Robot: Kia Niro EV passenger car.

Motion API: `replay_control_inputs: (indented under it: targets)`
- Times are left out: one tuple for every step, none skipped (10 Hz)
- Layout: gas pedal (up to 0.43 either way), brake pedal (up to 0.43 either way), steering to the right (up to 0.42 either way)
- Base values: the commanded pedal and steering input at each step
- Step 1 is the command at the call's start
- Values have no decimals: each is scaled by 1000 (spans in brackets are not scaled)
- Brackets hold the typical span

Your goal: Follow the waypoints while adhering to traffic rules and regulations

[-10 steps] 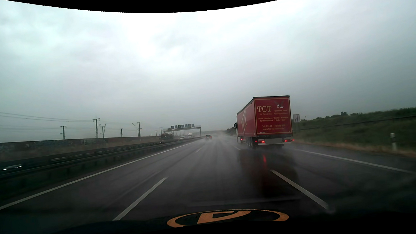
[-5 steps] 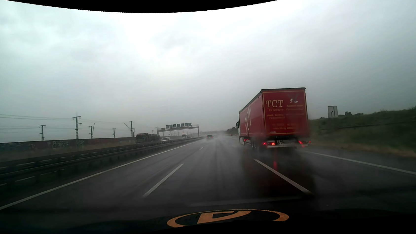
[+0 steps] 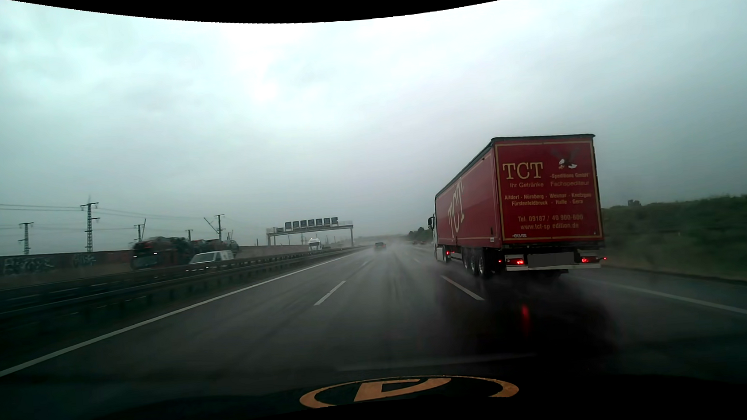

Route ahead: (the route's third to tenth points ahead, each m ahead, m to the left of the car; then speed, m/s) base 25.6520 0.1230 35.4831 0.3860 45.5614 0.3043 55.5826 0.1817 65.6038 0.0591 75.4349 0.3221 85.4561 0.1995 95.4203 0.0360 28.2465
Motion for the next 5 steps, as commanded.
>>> replay_control_inputs:
  targets:
    - [169, 0, -2]
    - [169, 0, -2]
    - [157, 0, -2]
    - [150, 0, -2]
    - [150, 0, -2]
